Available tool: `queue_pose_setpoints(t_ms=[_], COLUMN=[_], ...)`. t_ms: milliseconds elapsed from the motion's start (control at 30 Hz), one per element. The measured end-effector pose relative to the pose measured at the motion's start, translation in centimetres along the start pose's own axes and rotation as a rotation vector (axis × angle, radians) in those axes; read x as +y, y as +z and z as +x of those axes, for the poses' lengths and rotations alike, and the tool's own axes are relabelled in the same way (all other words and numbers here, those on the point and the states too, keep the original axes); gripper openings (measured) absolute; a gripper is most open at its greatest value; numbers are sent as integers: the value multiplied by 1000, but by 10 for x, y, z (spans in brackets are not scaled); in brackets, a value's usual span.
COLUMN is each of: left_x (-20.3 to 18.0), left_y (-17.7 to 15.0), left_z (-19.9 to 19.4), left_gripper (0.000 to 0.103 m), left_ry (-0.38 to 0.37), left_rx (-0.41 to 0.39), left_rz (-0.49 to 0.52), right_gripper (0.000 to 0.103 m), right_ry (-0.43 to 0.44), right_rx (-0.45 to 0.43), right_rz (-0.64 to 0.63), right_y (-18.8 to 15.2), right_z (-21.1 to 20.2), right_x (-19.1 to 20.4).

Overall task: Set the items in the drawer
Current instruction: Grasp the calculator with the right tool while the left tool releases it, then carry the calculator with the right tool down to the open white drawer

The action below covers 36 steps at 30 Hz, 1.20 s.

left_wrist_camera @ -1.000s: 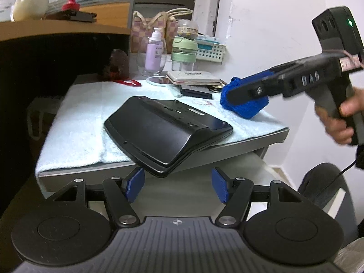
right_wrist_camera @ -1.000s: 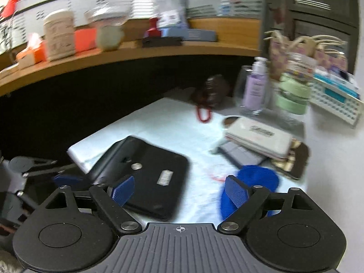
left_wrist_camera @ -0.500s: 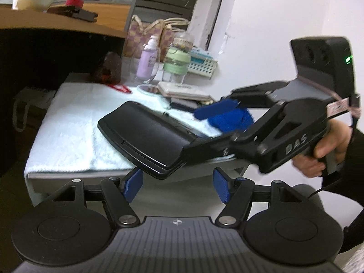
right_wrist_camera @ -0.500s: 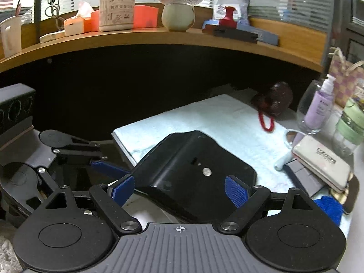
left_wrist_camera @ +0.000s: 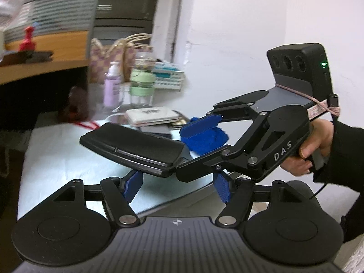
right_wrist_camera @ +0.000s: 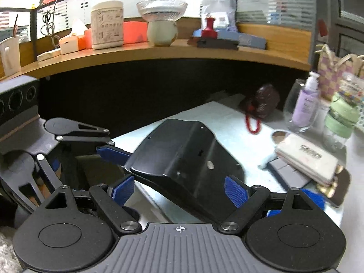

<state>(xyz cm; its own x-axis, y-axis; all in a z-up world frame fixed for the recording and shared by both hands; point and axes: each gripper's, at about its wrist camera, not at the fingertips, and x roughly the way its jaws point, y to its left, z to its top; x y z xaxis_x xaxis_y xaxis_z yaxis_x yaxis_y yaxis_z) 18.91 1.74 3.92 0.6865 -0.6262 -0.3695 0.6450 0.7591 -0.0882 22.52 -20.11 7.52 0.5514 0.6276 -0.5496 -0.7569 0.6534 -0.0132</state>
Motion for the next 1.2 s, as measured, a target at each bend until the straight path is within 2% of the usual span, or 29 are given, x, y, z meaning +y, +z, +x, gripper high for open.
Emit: queue_pose_setpoints(t_ms=[167, 267, 433, 633, 800, 833, 933, 1033, 1200], left_x=[-3, -5, -7, 3, 8, 8, 12, 15, 12], left_y=[13, 18, 23, 32, 39, 40, 44, 44, 41], left_z=[4, 7, 9, 11, 12, 11, 10, 4, -10], left_gripper=[75, 75, 75, 75, 75, 75, 75, 76, 76], left_ry=[-20, -24, -29, -35, -25, -14, 9, 29, 62], left_rx=[5, 15, 16, 0, -25, -31, -54, -80, -86], left_rz=[99, 145, 199, 187, 185, 182, 160, 131, 102], right_gripper=[87, 85, 75, 61, 55, 48, 40, 34, 32], right_ry=[-62, -66, -90, -113, -154, -176, -234, -262, -250], right_rx=[-19, -29, -34, -46, -90, -106, -150, -179, -197], right_rz=[-27, -15, -2, 8, -2, -4, -1, 35, 170], right_y=[-3, -6, -13, -17, -15, -14, -11, -10, -5], right_z=[-9, -9, -7, 3, 19, 21, 26, 25, 17], right_x=[-8, -13, -17, -16, -6, -3, 3, 1, -19])
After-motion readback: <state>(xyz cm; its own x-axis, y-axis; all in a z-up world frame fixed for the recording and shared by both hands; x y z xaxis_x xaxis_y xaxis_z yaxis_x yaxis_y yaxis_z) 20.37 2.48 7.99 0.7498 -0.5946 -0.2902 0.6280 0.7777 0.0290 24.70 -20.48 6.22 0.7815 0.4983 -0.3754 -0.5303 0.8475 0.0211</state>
